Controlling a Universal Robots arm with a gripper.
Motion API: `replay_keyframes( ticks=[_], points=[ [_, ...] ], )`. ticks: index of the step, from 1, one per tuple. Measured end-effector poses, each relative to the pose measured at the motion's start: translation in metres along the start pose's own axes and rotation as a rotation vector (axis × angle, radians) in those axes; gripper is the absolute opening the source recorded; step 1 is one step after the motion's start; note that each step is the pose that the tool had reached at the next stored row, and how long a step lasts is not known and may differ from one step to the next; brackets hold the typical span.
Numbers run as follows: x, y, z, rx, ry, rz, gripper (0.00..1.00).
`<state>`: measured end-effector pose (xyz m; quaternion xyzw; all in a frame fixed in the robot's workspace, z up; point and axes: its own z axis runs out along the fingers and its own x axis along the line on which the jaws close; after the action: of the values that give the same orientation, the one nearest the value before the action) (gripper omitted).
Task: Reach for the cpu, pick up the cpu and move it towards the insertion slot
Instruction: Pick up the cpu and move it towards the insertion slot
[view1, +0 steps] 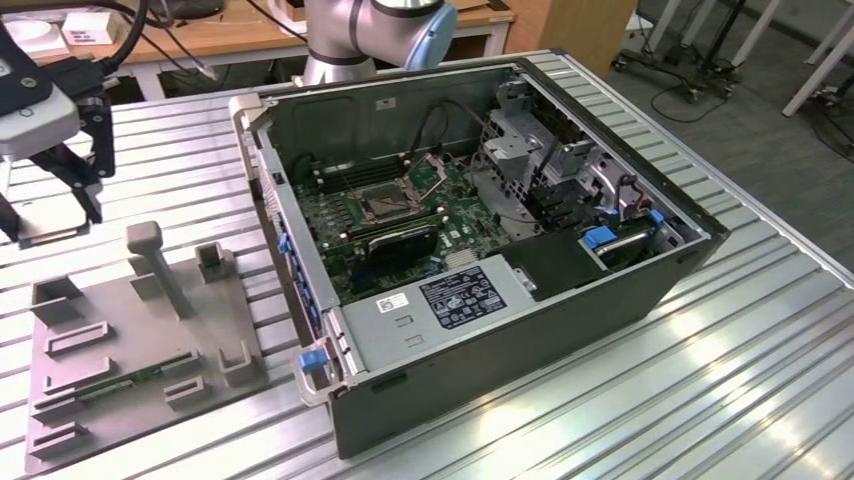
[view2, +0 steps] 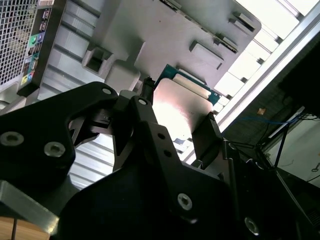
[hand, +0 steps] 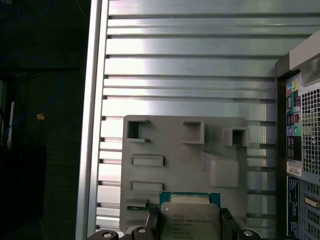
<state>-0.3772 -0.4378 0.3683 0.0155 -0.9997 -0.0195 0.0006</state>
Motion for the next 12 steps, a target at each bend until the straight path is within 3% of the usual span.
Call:
replay_keyframes(
  ticks=[3,7,12],
  points=[
    [-0.0047,0.0001,0.0007,-0.0001,-0.0002,0.000,0.55],
    [-0.0049,0.0008,0.0000,0.0002,-0.0011,0.000,0.55],
    [-0.0050,0.0028,-0.0048,0.0002,-0.0081,0.000,0.55]
  ],
)
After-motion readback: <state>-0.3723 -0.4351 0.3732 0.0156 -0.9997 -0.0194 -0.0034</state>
